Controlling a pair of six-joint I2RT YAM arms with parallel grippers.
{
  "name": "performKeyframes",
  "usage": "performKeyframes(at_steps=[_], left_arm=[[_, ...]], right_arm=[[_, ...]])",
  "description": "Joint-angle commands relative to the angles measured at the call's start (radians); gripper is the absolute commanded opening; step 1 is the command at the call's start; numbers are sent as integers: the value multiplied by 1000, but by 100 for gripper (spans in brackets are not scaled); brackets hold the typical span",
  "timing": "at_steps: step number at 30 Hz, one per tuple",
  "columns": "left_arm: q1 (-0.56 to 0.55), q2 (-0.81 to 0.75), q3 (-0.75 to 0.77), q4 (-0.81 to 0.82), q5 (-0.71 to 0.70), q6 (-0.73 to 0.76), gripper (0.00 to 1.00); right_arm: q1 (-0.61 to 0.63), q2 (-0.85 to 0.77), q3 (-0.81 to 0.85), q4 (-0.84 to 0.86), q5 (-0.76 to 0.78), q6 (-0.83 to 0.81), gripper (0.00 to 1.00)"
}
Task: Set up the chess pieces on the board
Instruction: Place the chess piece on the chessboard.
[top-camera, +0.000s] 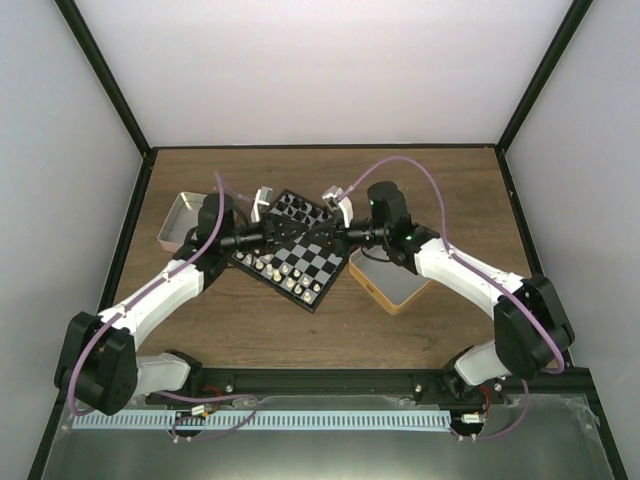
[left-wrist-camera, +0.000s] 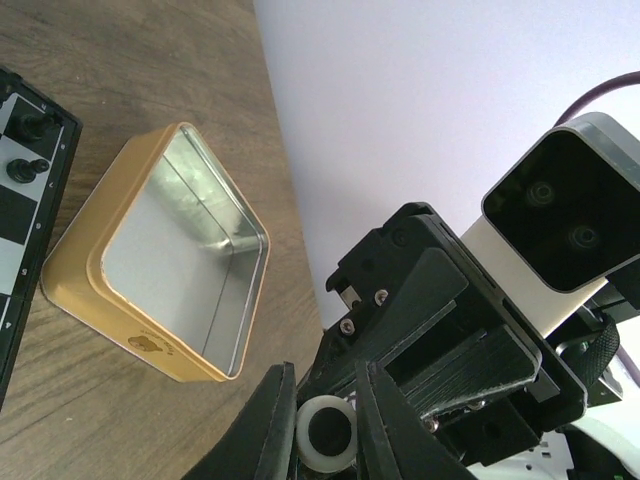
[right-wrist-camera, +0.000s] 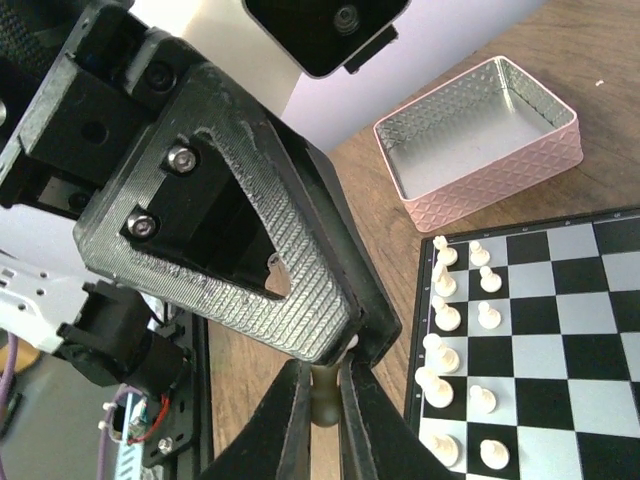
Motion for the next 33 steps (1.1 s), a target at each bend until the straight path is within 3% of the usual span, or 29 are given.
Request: performKeyframes(at_steps=[1, 3, 7, 11, 14, 24, 33], left_arm=[[-9, 3, -8, 2, 19, -8, 4], [-9, -4, -7, 4, 12, -24, 4], [-9, -19, -19, 40, -17, -97, 4], [-9, -35, -58, 151, -46, -225, 4], [-9, -42, -63, 177, -79, -274, 4], [-8, -58, -92, 274, -131, -398, 4], [-9, -65, -109, 288, -131, -412, 4]], right_arm=[[4, -26, -16, 119, 74, 97, 13], [5, -39, -31, 139, 89, 139, 27], [4, -65, -72, 228, 115, 315, 45], [5, -67, -233, 589, 127, 740, 52], [13, -46, -334, 830, 171, 962, 52], [75, -1, -310, 883, 195, 1088, 50], [95, 35, -368, 1041, 332, 1187, 33]])
